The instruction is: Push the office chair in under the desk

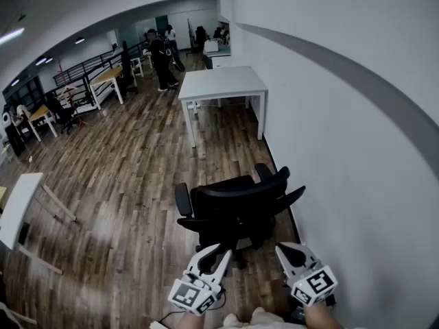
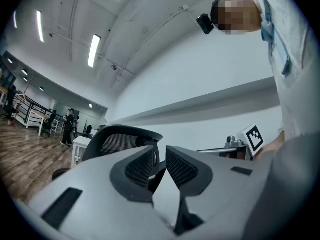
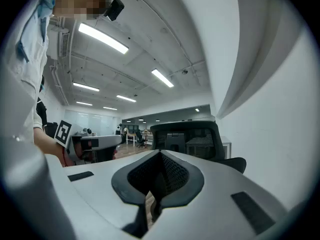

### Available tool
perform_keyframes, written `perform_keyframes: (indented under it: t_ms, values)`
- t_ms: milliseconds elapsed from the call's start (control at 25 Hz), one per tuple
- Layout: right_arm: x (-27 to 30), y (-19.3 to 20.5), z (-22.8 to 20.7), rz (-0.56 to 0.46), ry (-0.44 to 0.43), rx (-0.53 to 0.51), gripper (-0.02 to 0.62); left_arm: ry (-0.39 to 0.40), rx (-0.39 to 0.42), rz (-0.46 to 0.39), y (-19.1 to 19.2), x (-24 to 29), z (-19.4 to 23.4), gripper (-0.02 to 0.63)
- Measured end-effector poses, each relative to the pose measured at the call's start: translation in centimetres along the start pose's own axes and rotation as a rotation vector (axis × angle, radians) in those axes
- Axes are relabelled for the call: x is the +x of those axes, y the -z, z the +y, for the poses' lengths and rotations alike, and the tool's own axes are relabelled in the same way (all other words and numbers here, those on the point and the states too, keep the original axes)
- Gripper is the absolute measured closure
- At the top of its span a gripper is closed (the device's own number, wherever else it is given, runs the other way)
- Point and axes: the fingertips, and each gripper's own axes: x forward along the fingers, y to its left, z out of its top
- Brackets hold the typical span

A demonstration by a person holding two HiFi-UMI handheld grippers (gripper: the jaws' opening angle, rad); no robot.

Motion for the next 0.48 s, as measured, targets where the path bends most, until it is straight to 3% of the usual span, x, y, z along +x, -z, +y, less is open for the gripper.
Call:
perform_keyframes:
  t_ms: [480]
  values:
    - [-0.24,-0.15,-0.41,-0.006,-0.009,0.003,0.563,-0.006,0.006,-0.001,-0.11,0.41,-0.34,0.531]
